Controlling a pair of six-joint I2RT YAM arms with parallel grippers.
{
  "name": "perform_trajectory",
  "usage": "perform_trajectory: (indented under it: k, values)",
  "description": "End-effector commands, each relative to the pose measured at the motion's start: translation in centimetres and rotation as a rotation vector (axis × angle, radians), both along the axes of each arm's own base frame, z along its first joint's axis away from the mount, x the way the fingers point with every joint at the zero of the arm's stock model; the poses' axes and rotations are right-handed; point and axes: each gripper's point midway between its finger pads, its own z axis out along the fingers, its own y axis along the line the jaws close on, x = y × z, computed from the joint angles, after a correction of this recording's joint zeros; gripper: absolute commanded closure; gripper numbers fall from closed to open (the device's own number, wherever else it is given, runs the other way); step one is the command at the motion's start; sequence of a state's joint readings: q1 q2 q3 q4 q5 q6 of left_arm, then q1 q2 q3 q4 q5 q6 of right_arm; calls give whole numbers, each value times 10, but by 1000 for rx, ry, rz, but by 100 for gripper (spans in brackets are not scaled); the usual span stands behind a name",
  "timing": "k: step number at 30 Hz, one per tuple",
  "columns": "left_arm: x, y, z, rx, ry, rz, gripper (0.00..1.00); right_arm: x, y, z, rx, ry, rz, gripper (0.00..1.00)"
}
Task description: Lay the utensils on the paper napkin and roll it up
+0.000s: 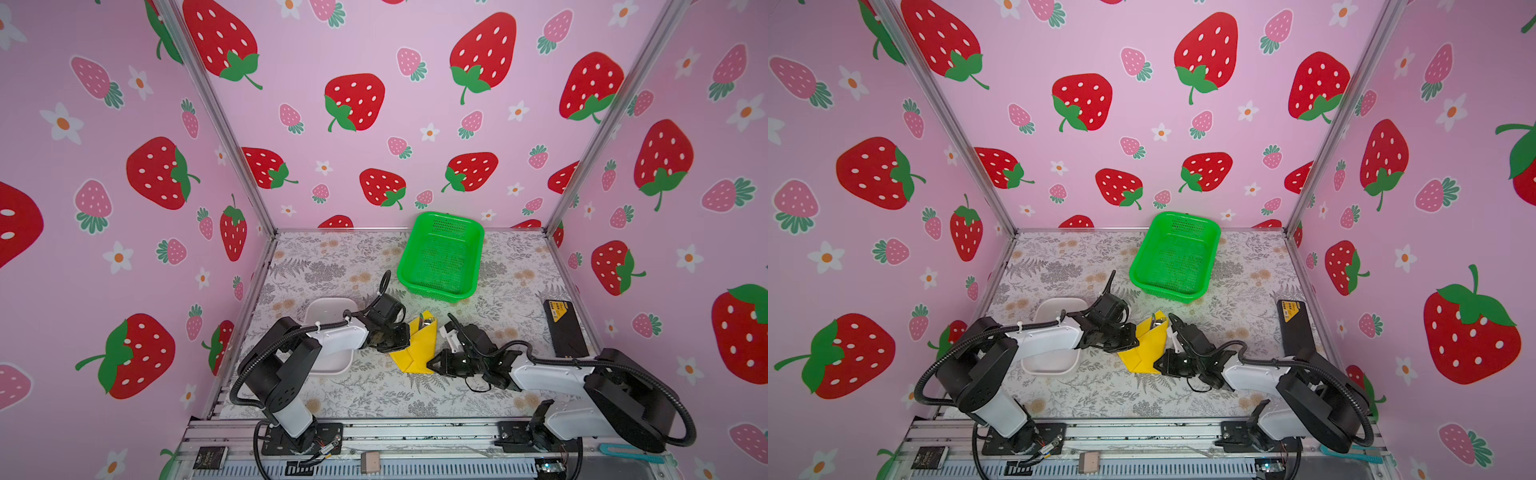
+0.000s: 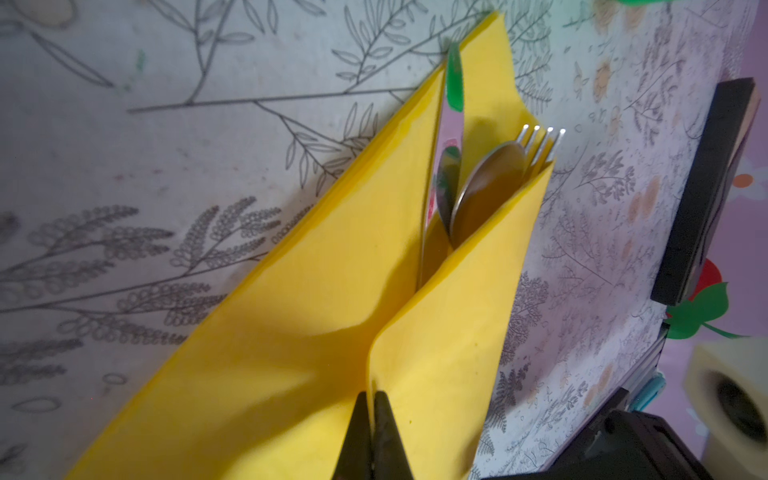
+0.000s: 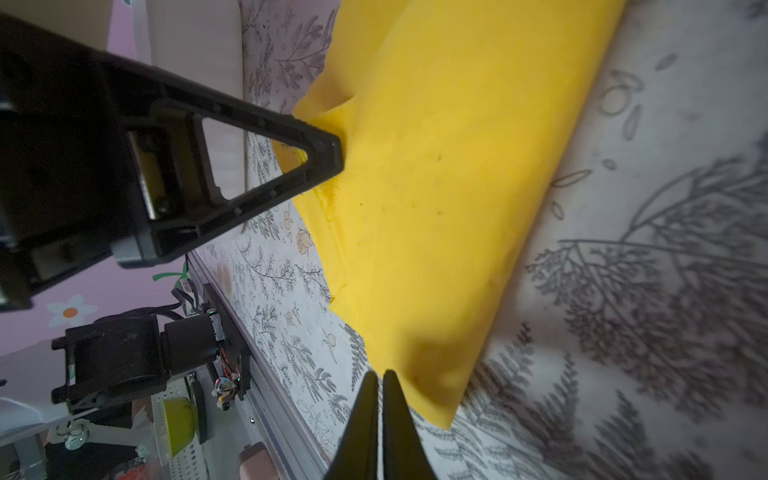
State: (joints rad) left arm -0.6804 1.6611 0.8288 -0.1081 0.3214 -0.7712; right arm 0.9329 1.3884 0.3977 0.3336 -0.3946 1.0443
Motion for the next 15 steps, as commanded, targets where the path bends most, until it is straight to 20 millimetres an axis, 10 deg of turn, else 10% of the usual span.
perform_trajectory:
  k: [1, 11, 15]
  values:
    - [0, 6, -7, 34, 7, 3, 100, -3, 8, -4, -14, 1, 35, 94]
    - [-1, 6, -7, 32, 8, 4, 100, -12, -6, -35, -109, 39, 15, 96]
    - [-1, 6, -7, 31, 10, 5, 100, -9, -2, -18, -65, 11, 10, 95]
